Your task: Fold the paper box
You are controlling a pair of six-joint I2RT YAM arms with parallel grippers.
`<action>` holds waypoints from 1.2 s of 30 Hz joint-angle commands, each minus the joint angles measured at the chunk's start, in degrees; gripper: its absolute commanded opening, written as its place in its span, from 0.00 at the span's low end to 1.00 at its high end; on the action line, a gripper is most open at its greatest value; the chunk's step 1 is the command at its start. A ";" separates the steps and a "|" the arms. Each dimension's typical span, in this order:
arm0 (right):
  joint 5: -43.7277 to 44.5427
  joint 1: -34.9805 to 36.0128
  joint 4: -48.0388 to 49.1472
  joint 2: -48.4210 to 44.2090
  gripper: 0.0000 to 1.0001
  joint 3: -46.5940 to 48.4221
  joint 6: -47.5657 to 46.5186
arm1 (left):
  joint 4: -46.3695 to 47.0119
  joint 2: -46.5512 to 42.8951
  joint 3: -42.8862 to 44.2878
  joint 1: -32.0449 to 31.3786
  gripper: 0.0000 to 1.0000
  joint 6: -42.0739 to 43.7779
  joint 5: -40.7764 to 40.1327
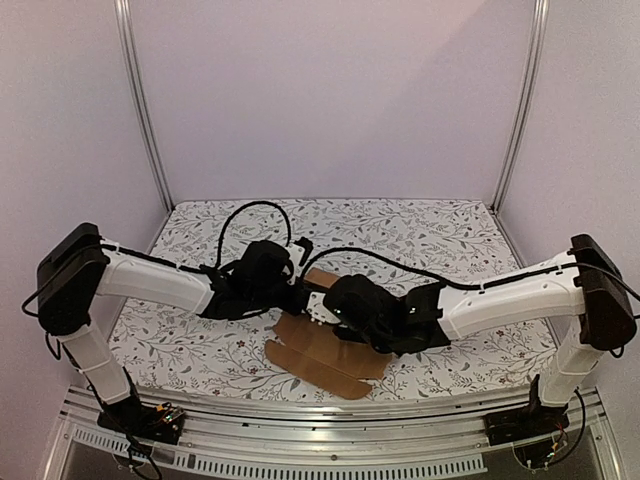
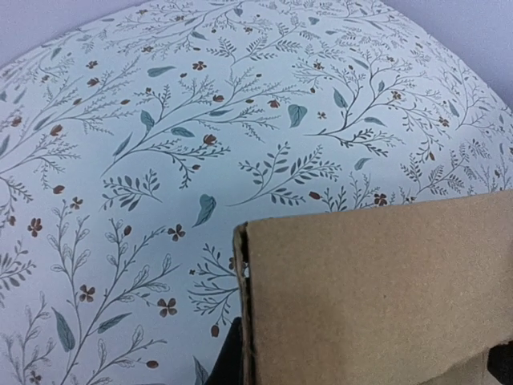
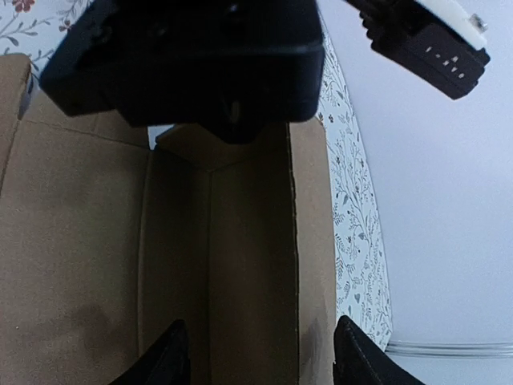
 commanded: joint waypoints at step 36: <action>-55.71 -25.35 13.21 -2.35 0.00 -0.56 47.00 | 10.85 11.25 4.83 1.10 0.06 15.44 14.12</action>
